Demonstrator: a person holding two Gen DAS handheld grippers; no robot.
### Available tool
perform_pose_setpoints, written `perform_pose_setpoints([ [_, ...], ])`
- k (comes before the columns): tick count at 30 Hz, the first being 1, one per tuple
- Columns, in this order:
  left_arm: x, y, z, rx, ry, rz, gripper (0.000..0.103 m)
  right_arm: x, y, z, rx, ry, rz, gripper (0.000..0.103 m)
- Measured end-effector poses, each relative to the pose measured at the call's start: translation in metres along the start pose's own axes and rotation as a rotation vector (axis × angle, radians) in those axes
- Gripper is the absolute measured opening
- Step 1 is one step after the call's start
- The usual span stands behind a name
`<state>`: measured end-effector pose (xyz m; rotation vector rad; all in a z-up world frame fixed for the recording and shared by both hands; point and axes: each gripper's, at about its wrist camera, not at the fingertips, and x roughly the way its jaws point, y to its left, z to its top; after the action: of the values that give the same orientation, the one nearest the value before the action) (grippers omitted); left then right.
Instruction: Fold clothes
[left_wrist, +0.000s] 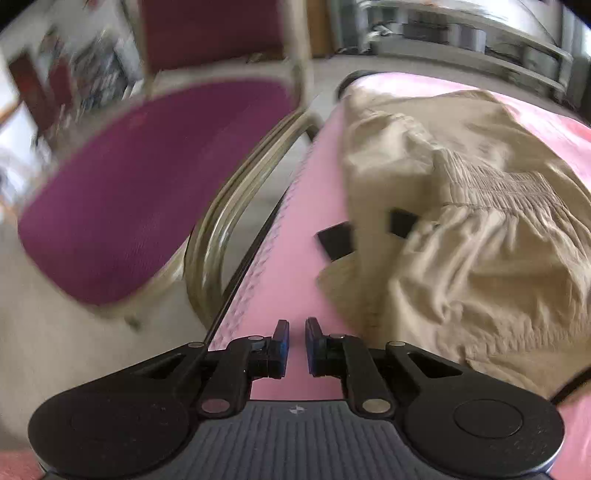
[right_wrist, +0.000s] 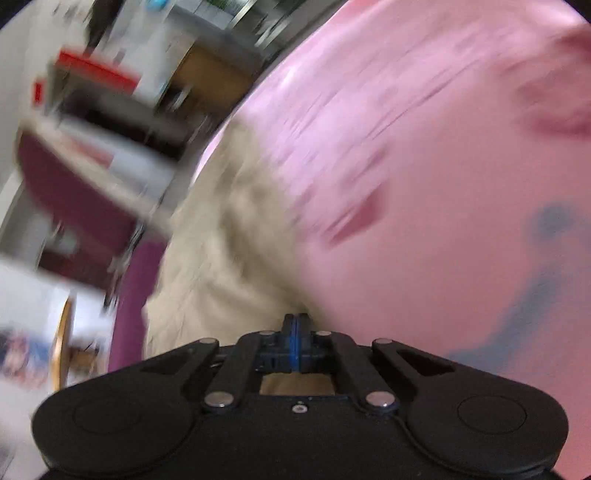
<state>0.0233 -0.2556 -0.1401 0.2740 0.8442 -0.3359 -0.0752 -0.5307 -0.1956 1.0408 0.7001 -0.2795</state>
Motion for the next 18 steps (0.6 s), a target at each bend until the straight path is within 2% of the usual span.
perform_pose_setpoints([
  [1,-0.004,0.003,0.0,-0.013,-0.007,-0.014,0.011,-0.008,-0.001,0.001,-0.005,-0.034,-0.039,0.005],
  [3,-0.012,0.008,0.001,-0.039,-0.02,-0.041,0.011,-0.022,-0.001,0.004,-0.009,-0.072,-0.048,0.012],
  [8,-0.033,0.022,0.002,-0.104,-0.053,-0.109,0.014,-0.043,0.032,-0.004,-0.146,-0.117,0.043,0.024],
  [11,-0.038,0.011,0.014,-0.06,-0.065,-0.19,0.022,-0.041,0.058,-0.008,-0.23,-0.105,0.09,0.027],
  [12,-0.036,0.004,0.019,-0.039,-0.068,-0.202,0.028,-0.037,0.065,-0.009,-0.25,-0.093,0.1,0.027],
  [14,-0.03,-0.011,0.03,0.004,-0.072,-0.215,0.03,-0.025,0.082,-0.011,-0.293,-0.067,0.109,0.027],
  [16,-0.013,-0.023,0.042,0.046,-0.066,-0.23,0.03,-0.011,0.098,-0.009,-0.33,-0.05,0.109,0.027],
  [18,0.006,-0.034,0.053,0.085,-0.053,-0.251,0.022,0.007,0.111,-0.007,-0.353,-0.017,0.12,0.027],
])
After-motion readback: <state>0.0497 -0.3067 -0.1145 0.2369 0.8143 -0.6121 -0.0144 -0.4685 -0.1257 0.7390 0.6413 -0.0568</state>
